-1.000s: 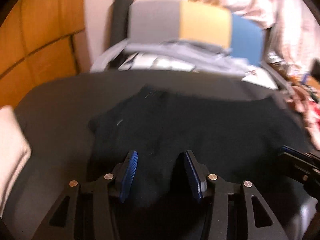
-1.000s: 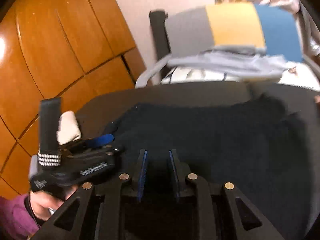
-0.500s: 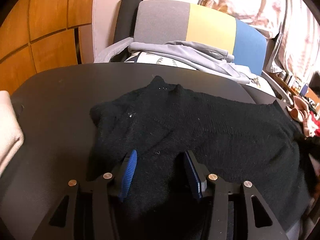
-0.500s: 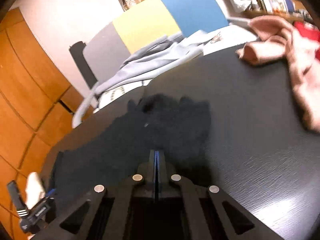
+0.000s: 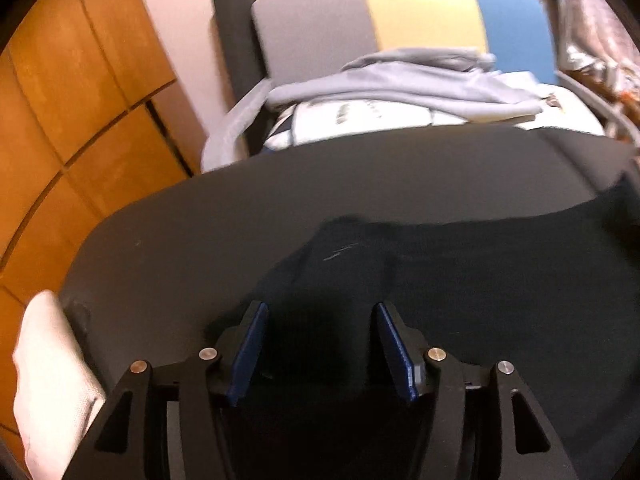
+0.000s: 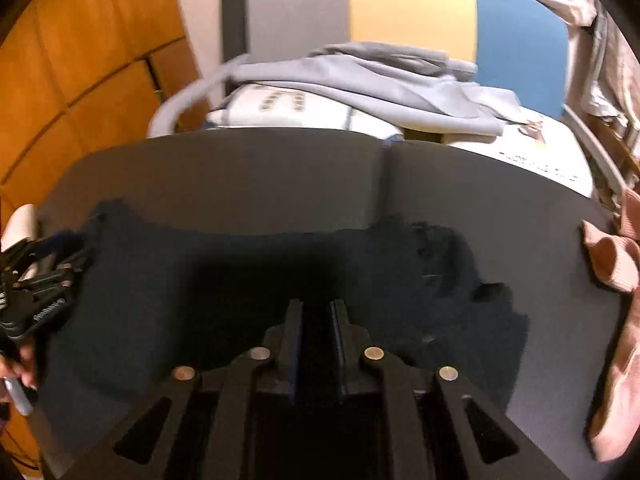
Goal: Fold clothes
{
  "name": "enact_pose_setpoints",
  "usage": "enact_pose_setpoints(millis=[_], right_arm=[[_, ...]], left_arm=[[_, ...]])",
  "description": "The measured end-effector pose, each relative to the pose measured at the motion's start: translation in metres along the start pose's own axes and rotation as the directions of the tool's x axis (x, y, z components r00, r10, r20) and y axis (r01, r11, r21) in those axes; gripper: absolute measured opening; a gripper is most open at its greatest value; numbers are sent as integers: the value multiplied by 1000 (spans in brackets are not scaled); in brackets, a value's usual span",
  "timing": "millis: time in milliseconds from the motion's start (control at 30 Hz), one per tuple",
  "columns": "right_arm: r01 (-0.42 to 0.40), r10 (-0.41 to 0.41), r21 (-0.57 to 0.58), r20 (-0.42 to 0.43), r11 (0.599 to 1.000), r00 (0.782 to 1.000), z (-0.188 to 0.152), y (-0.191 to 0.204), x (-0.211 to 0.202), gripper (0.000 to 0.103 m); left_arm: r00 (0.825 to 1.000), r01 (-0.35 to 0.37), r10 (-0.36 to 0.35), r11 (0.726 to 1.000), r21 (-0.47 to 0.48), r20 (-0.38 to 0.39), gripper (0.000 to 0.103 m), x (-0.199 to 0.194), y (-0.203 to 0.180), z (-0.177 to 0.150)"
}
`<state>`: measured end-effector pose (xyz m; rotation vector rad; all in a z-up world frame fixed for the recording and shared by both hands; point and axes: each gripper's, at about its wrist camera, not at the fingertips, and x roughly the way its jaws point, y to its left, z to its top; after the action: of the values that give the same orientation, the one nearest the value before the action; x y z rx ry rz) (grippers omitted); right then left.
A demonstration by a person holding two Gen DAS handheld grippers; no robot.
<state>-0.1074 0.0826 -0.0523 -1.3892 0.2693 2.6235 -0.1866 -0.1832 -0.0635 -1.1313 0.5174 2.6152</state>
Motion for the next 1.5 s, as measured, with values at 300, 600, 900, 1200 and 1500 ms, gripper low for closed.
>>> enact_pose_setpoints(millis=[300,600,900,1200,1500], right_arm=[[62,-93,221,133,973,987,-18,-48,-5,0],[-88,40,215,218,973,975,-53,-32,-85,23],[-189,192,-55,66,980,979,-131,86,-87,22],[-94,118,-156,158,983,980,-190,95,-101,19],[-217,165,174,271,961,948,-179,16,-153,27]], left_arm=[[997,71,-75,970,-234,-9,94,24,57,-7],[986,154,-130,947,-283,102,80,-65,83,-44],[983,180,-178,983,-41,44,80,-101,-2,-122],[987,153,-149,986,-66,56,94,-104,30,-161],[995,93,-87,984,-152,45,93,-117,70,-167]])
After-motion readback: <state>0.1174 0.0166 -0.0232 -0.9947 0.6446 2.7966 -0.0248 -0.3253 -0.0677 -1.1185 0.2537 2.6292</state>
